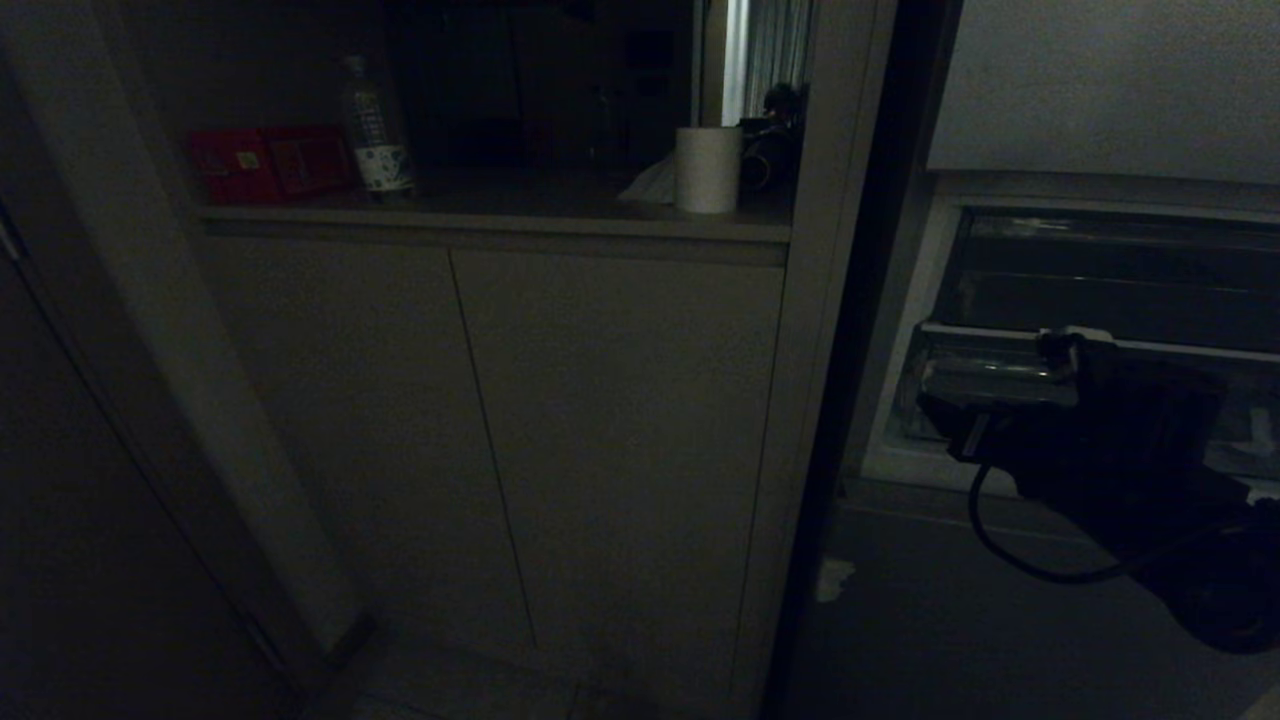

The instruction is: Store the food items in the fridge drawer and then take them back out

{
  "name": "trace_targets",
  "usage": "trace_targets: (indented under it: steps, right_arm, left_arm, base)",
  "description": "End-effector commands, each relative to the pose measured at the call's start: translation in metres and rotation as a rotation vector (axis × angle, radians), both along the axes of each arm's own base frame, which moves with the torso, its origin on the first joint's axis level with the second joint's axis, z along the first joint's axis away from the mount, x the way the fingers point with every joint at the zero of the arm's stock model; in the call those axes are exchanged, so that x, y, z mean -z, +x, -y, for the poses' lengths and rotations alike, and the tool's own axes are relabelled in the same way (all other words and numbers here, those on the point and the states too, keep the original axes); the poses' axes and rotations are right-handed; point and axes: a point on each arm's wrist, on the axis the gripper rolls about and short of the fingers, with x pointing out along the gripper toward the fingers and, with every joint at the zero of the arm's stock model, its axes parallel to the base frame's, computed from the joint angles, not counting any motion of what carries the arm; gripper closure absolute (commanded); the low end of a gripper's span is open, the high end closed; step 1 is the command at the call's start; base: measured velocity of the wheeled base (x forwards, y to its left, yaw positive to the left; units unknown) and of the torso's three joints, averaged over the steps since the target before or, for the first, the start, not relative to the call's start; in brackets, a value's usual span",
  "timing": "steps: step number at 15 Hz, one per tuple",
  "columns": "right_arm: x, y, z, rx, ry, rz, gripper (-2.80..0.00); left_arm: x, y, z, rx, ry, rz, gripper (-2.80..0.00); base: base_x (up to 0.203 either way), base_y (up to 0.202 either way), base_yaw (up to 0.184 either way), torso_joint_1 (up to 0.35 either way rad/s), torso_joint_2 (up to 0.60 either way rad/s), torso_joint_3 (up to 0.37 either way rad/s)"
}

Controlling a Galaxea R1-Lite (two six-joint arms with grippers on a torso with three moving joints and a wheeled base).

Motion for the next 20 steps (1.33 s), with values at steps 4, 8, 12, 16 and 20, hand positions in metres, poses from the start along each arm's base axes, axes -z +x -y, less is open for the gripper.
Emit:
trace_targets:
  steps: [4, 8, 12, 16, 20]
  right_arm:
    - [0.010, 0.020, 0.008, 0.100, -0.036, 0.017, -2.80]
    - [0.022, 0.031, 0.006, 0.120, -0.037, 0.029, -2.80]
    - [0.028, 0.043, 0.005, 0.154, -0.040, 0.052, -2.80]
    - [0.029, 0.053, 0.002, 0.153, -0.037, 0.065, -2.80]
    - [0.029, 0.059, 0.002, 0.158, -0.034, 0.076, -2.80]
  left_arm:
    - [0.000, 0.000, 0.000, -0.001, 0.000, 0.000, 0.00]
    - [0.000, 0.000, 0.000, -0.001, 0.000, -0.001, 0.00]
    - [0.000, 0.000, 0.000, -0.001, 0.000, 0.000, 0.00]
    - [0.000, 0.000, 0.000, -0.001, 0.000, 0.000, 0.00]
    - [0.000, 0.000, 0.000, -0.001, 0.000, 0.000, 0.00]
  base:
    - [0.000, 0.000, 0.000, 0.000, 0.00, 0.000]
    - [0.000, 0.000, 0.000, 0.000, 0.00, 0.000]
    - [0.000, 0.000, 0.000, 0.000, 0.00, 0.000]
    - [0.000, 0.000, 0.000, 0.000, 0.00, 0.000]
    - [0.000, 0.000, 0.000, 0.000, 0.00, 0.000]
